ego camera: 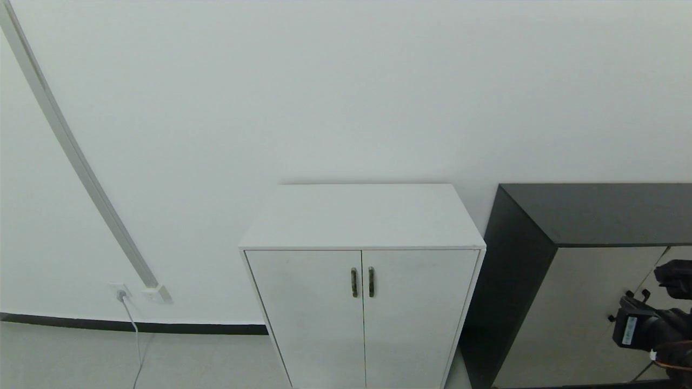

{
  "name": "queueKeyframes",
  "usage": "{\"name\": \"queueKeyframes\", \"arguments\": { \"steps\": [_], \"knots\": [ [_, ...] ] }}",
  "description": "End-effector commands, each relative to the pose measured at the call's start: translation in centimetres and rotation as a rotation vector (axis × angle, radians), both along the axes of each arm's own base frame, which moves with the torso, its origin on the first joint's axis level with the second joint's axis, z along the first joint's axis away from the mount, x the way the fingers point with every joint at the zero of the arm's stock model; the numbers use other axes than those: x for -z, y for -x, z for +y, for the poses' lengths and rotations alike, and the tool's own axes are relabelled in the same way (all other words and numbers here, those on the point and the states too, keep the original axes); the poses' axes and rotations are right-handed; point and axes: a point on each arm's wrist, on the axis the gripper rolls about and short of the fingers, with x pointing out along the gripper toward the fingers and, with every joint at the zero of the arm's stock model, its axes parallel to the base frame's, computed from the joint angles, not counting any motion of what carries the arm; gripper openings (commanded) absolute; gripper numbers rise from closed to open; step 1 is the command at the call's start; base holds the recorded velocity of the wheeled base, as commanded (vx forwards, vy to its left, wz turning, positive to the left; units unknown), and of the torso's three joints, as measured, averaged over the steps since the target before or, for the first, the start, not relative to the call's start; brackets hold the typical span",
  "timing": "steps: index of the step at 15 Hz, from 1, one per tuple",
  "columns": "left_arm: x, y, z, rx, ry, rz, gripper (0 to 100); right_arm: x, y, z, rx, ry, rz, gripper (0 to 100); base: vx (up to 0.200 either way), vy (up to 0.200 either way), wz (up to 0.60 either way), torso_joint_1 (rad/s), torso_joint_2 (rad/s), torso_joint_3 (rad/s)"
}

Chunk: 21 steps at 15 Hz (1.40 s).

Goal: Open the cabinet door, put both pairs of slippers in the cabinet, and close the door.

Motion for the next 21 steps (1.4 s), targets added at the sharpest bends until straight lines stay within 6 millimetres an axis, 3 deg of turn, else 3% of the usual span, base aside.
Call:
{"name": "queueKeyframes", "arguments": {
  "steps": [1,8,13,15,21],
  "knots": [
    [0.0,0.0,0.0,0.0,0.001,0.0,0,-1.5,2.0,-0.9,0.041,-0.006,-0.05,0,0.0,0.0,0.0,0.0,0.0,0.0],
    [0.0,0.0,0.0,0.0,0.001,0.0,0,-2.6,8.4,-1.6,0.037,-0.015,-0.041,0,0.0,0.0,0.0,0.0,0.0,0.0],
    [0.0,0.0,0.0,-0.002,0.001,0.0,0,-0.9,14.2,-1.8,-0.067,-0.04,-0.006,0,0.0,0.0,0.0,0.0,0.0,0.0],
    [0.0,0.0,0.0,-0.002,0.001,0.001,0,-0.2,16.6,-1.8,-0.129,-0.053,-0.068,0,0.0,0.0,0.0,0.0,0.0,0.0],
    [0.0,0.0,0.0,-0.002,-0.001,0.0,0,1.0,18.9,-1.8,-0.326,-0.076,-0.151,0,0.0,0.0,0.0,0.0,0.0,0.0]
  ]
}}
